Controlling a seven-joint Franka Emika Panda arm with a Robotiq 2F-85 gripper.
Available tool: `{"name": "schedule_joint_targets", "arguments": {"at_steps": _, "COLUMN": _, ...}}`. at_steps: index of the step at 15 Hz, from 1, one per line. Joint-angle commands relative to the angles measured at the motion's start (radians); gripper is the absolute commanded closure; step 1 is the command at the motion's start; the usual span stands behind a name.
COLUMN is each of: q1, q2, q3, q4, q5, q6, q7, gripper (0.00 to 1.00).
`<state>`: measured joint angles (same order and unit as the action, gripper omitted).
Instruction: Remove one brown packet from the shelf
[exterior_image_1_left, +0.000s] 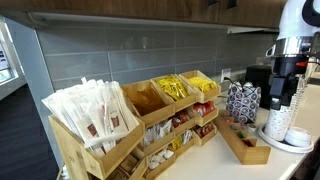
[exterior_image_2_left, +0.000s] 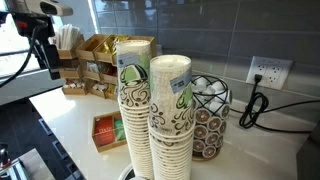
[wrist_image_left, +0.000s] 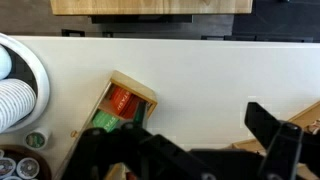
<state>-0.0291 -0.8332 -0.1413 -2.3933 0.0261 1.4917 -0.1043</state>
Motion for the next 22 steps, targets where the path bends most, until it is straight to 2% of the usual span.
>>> {"name": "schedule_joint_targets", "arguments": {"at_steps": 1, "q1": -0.011, "q2": 0.003, "q3": 0.007, "q4": 0.003, "q5": 0.005, "q6": -0.003, "q7": -0.007, "gripper": 0.0}}
{"name": "schedule_joint_targets", "arguments": {"at_steps": 12, "q1": -0.011, "q2": 0.003, "q3": 0.007, "q4": 0.003, "q5": 0.005, "q6": -0.003, "q7": -0.007, "gripper": 0.0}}
{"name": "schedule_joint_targets", "arguments": {"at_steps": 17, "q1": 0.03, "q2": 0.029, "q3": 0.105, "q4": 0.013, "q5": 0.085, "q6": 0.039, "q7": 0.059, "gripper": 0.0}}
{"name": "schedule_joint_targets", "arguments": {"at_steps": 22, "q1": 0.064, "q2": 0.05, "q3": 0.212, "q4": 0.009, "q5": 0.231, "q6": 0.118, "q7": 0.167, "gripper": 0.0}}
